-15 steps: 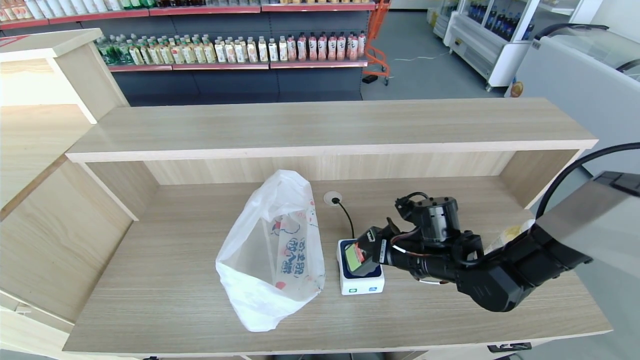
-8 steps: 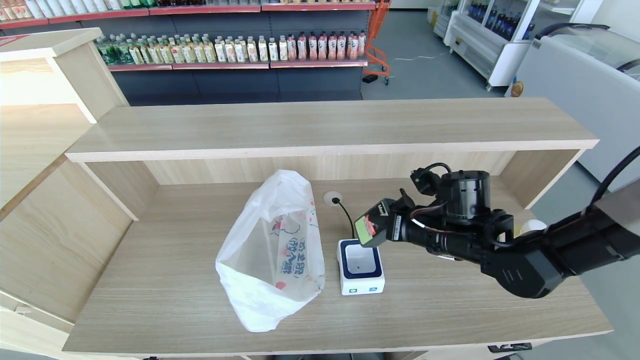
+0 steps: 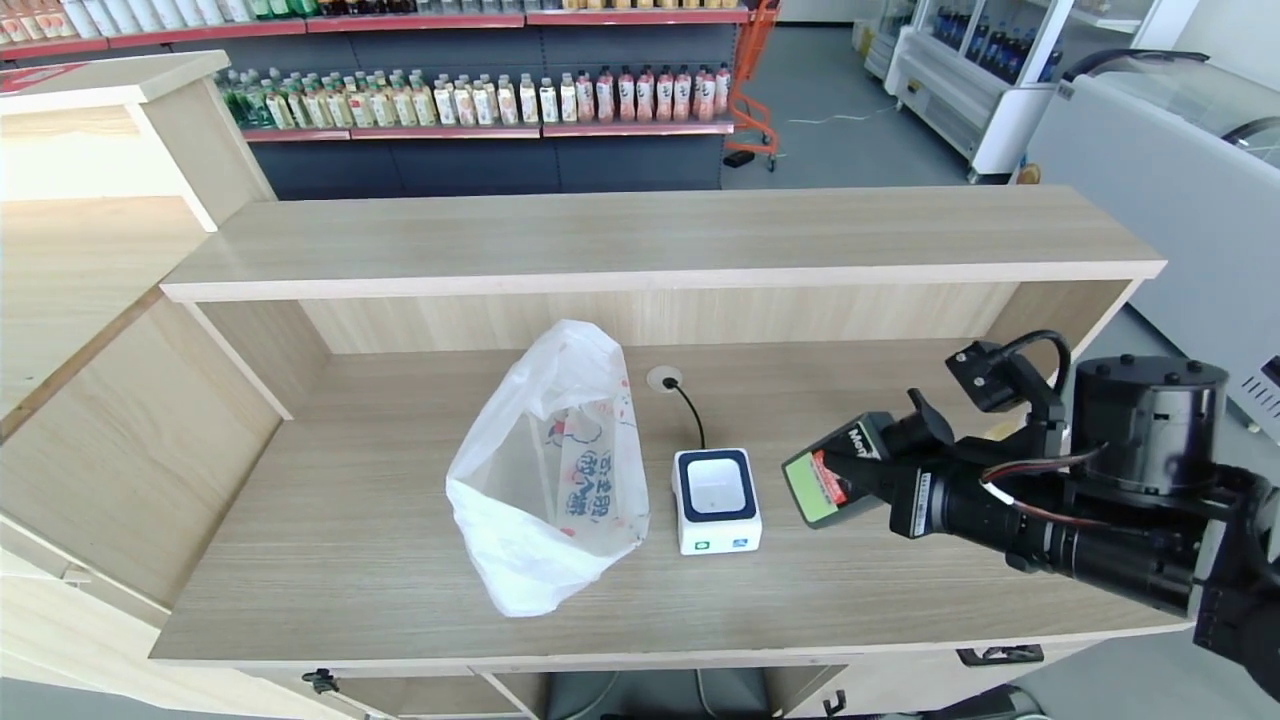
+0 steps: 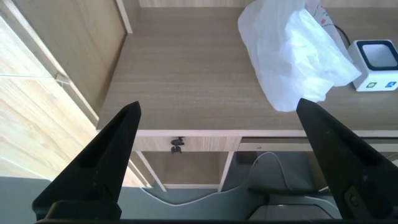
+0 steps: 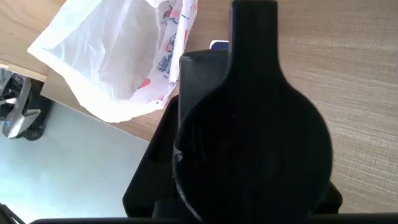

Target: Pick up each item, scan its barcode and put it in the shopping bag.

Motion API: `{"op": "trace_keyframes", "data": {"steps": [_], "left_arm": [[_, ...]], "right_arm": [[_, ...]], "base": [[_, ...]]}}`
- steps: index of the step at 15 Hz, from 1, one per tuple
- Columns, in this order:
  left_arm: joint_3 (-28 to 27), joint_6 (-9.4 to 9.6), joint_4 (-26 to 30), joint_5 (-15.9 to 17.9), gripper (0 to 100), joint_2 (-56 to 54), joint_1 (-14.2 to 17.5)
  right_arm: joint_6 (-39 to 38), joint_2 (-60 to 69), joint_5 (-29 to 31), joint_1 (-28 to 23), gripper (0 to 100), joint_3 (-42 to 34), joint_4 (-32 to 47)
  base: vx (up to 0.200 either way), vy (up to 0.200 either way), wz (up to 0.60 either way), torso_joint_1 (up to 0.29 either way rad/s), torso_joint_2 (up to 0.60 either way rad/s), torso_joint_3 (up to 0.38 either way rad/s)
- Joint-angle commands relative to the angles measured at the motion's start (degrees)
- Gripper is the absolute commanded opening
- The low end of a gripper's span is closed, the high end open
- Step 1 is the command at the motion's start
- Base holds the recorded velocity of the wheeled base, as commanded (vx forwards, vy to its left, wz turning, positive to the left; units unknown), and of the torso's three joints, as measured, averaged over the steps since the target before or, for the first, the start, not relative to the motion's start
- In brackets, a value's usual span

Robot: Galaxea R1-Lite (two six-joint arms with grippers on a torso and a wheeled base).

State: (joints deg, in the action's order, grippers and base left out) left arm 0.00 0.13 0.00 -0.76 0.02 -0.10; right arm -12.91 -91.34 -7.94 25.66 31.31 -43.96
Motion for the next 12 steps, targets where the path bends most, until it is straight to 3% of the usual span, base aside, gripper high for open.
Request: {"op": "trace_keyframes", "data": {"steps": [1,6,12], "left_arm": [[0.0,0.04,0.0,0.0,100,0.0,0.0],[0.0,-0.05,0.0,0.0,100,0.0,0.0],[0.0,-0.13,0.0,0.1,100,0.0,0.0]], "right_arm": [[0.0,4.2,0.0,-0.1,0,-2.9,0.0],[-0.2,6.5,-0.1,-0.1,0,-4.2,0.2],[-0.1,-3.9,-0.2,0.3,0,3.9,0.0]], "base": [[0.0,0.2,0.0,0.027,0.01,0.002],[0.0,0.2,0.0,0.011,0.01,0.0],[0.0,0.0,0.0,0.0,0.0,0.0]]}}
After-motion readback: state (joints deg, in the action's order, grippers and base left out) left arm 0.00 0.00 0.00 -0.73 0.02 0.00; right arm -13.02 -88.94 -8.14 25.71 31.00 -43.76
